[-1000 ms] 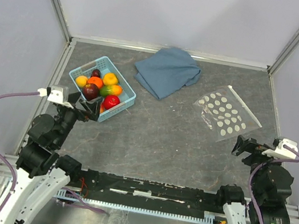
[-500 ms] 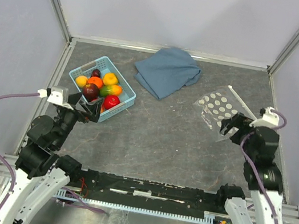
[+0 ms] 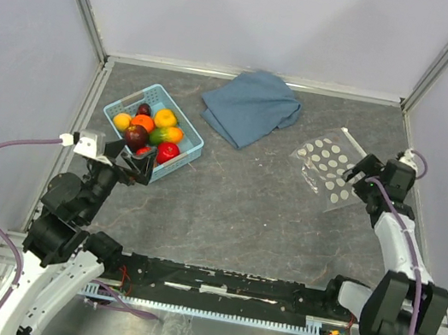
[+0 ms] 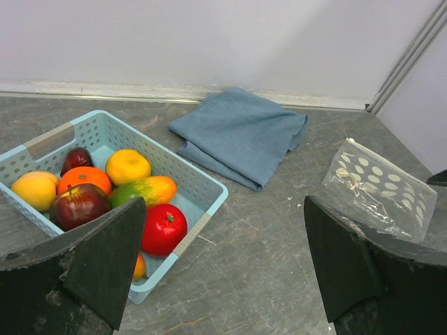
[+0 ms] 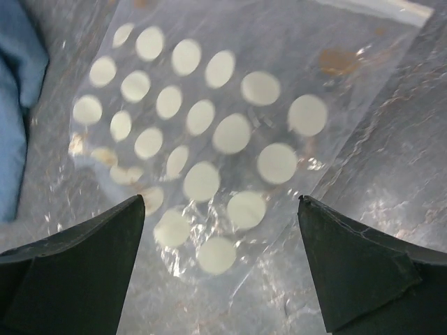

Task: Place the food in the zip-top bag and seal the zipper
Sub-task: Pick up the zipper food storage bag at the center of the board.

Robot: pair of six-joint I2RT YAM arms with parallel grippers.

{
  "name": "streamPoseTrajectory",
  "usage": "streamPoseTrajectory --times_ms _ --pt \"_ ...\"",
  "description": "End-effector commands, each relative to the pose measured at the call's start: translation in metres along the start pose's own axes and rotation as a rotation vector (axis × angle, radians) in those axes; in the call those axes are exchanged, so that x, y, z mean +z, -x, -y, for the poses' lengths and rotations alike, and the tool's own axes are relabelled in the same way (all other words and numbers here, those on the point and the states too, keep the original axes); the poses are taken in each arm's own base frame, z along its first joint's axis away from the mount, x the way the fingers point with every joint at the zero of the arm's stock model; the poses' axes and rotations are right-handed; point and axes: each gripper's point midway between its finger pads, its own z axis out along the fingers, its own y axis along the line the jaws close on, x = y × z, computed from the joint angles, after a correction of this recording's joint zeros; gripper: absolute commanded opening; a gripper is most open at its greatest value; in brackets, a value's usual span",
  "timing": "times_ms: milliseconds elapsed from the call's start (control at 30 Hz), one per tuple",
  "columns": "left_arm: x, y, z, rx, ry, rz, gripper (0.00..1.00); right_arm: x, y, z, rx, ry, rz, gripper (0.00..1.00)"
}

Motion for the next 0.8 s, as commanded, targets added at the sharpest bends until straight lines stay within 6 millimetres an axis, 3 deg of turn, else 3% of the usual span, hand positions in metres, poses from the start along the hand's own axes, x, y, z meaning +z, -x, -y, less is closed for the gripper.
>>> streamPoseTrajectory --times_ms 0,300,500,767 --pt "0.002 0.010 0.007 0.008 -0.035 0.039 1.00 0.016 0.047 0.000 0.143 0.095 0.123 0.98" --pt "0.005 0.006 0.012 0.018 -0.059 0.021 0.99 0.059 0.072 0.057 0.406 0.098 0.152 0.93" --pt "0.009 0.001 0.014 0.024 -0.070 -0.001 1.00 0.082 0.058 0.097 0.503 0.034 0.131 0.91" --pt "0.016 -0.007 0.018 0.033 -0.086 -0.037 1.00 0.115 0.038 0.109 0.579 0.095 0.059 0.84"
